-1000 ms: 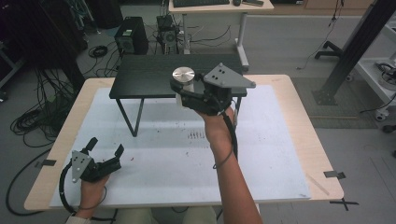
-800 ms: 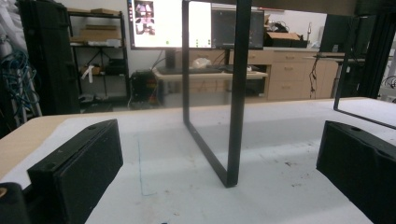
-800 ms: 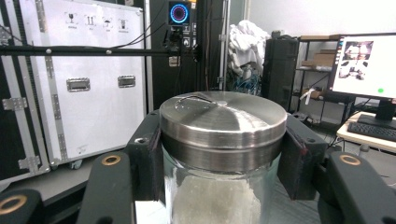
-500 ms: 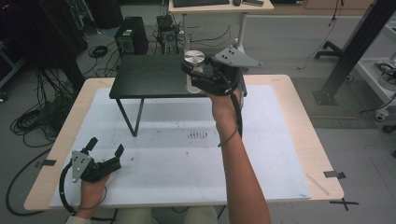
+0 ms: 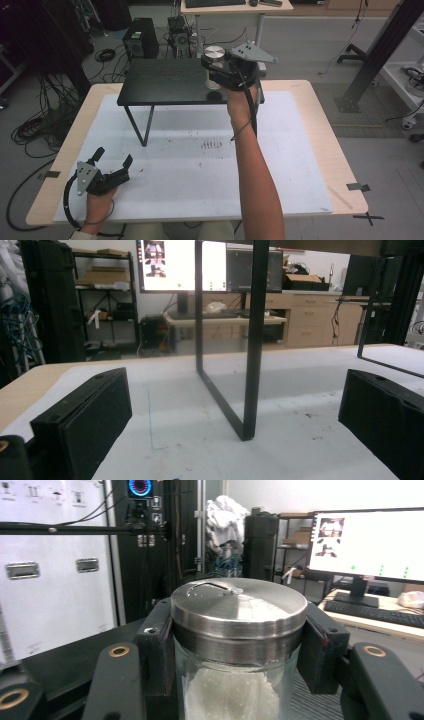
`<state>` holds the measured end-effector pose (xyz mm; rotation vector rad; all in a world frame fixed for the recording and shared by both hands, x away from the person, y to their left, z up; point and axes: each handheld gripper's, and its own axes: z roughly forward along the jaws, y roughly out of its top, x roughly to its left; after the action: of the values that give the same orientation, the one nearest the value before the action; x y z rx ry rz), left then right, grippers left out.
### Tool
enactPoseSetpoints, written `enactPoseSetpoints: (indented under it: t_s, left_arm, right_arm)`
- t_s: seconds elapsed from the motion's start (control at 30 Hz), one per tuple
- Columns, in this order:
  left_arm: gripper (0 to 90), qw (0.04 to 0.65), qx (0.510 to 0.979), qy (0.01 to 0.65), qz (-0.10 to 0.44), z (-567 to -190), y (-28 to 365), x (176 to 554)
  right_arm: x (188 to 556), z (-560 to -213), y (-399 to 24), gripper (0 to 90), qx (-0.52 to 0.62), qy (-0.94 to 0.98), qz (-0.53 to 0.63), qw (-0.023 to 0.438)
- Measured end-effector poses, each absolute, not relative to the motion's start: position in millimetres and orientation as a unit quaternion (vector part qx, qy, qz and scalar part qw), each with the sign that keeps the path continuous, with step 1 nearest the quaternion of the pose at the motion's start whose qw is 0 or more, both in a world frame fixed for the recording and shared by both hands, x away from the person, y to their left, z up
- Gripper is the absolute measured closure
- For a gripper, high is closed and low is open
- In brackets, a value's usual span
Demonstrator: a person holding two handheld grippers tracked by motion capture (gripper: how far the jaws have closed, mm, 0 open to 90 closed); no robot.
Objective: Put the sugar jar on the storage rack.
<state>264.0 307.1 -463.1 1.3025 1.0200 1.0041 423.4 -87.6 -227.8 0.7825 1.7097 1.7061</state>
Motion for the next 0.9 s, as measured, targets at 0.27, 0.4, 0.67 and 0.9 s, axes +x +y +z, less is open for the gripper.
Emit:
enactPoseSetpoints:
  t_s: [0.27,0.4,0.67,0.9]
  left_arm:
    - [1.0,0.567,0.555,0.434,0.427,-463,307,264]
    - [1.0,0.567,0.555,0.434,0.427,-463,307,264]
    - [1.1,0.567,0.555,0.434,0.427,-463,307,264]
    - [1.2,0.567,0.555,0.434,0.427,-463,307,264]
  right_arm:
    - [431,-232,-90,42.9,0.305,0.634,0.638,0.315]
    - [435,-234,-90,42.9,0.313,0.634,0.634,0.315]
    - [439,-237,-90,42.9,0.320,0.630,0.634,0.315]
    - [441,-239,-91,42.9,0.326,0.631,0.631,0.313]
